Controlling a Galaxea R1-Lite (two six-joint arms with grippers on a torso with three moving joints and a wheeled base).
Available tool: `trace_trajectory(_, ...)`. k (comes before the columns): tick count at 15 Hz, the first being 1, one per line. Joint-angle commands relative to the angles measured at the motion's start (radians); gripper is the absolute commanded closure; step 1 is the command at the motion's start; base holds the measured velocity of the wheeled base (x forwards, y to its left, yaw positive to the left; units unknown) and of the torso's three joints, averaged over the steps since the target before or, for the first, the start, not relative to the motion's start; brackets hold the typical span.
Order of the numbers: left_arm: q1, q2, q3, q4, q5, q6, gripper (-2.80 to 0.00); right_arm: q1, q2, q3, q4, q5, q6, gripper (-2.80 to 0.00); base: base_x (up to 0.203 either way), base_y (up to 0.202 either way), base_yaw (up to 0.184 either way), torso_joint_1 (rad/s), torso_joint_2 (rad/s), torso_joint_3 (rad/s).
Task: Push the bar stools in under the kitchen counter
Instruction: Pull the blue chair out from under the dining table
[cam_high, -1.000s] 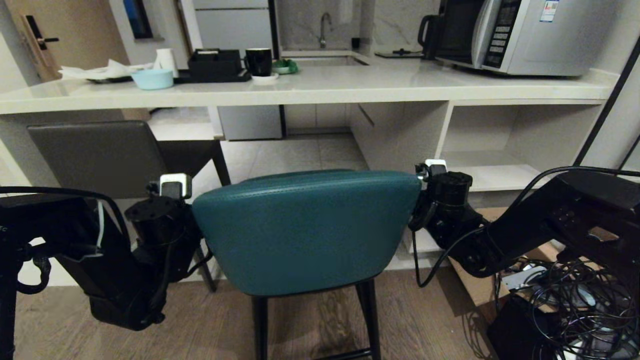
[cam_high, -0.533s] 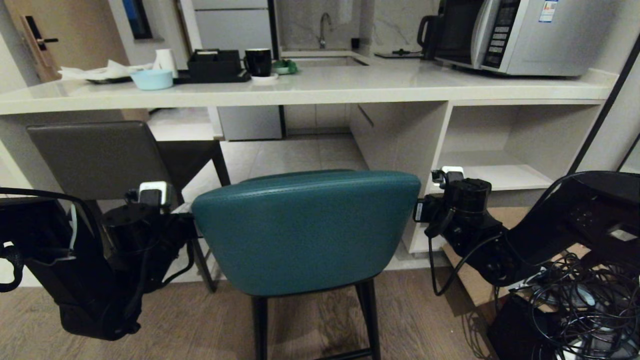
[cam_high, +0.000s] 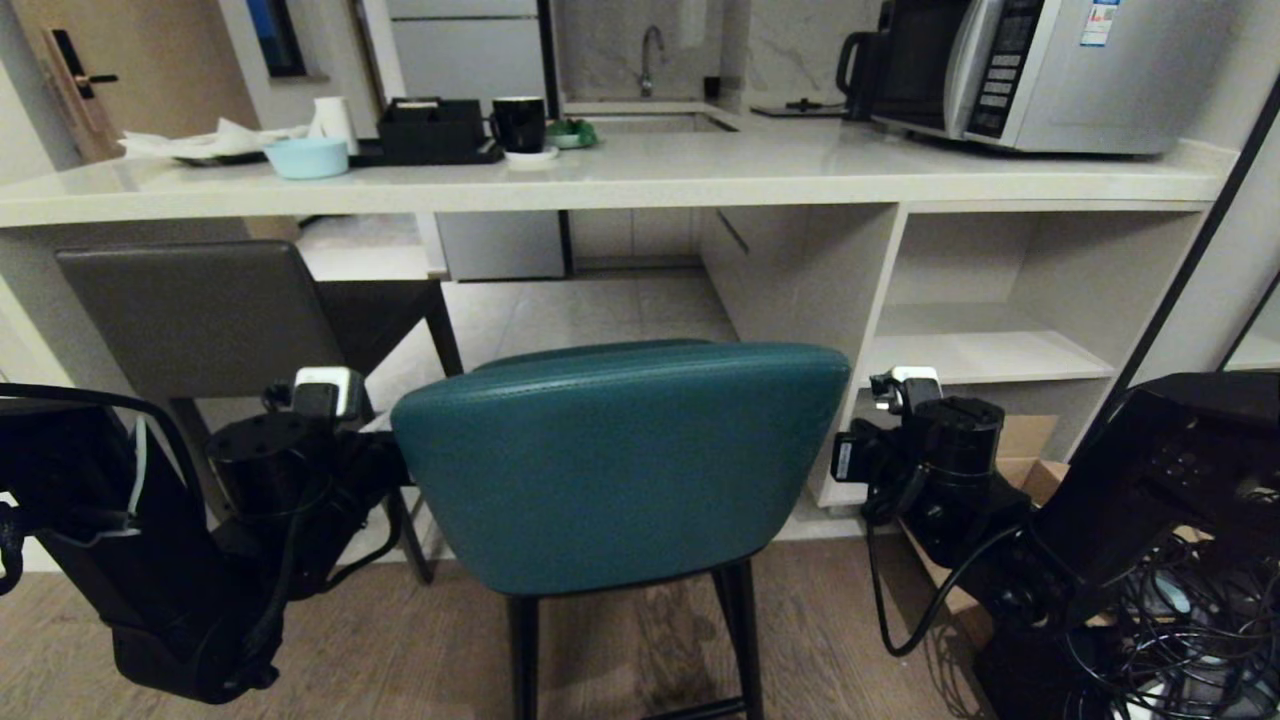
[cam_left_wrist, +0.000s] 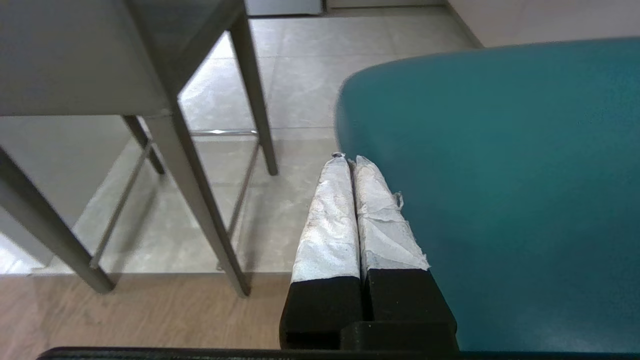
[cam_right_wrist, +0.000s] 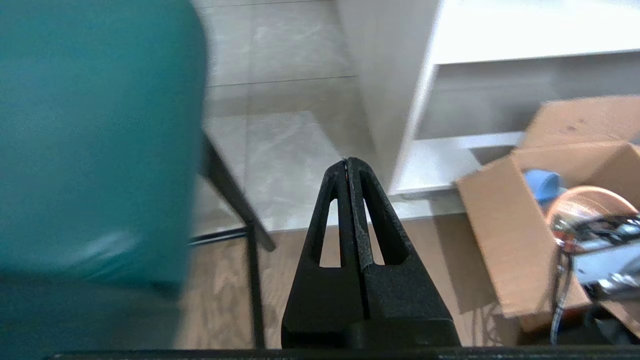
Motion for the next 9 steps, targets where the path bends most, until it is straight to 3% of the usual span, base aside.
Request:
trace_trajectory(1, -0.021, -0.001, 0.009, -0.007, -0.001, 0.002, 0.00, 0.037, 0.008, -0.011, -0.006, 0.000, -0.007, 0.00, 0.000, 0.000, 0.000, 0.000, 0.00, 0.000)
trace_trajectory(4, -0.056, 0.000, 0.012, -0.007, 0.003, 0.004, 0.00, 0.089, 0.033, -0.063, 0.009, -0.002, -0.022, 0.00, 0.000, 0.000, 0.000, 0.000, 0.00, 0.000)
trace_trajectory(9, -0.093, 0.001, 0.010, -0.007, 0.007, 0.005, 0.00, 0.079, 0.062, -0.189, 0.099, -0.005, -0.026, 0.00, 0.000, 0.000, 0.000, 0.000, 0.00, 0.000)
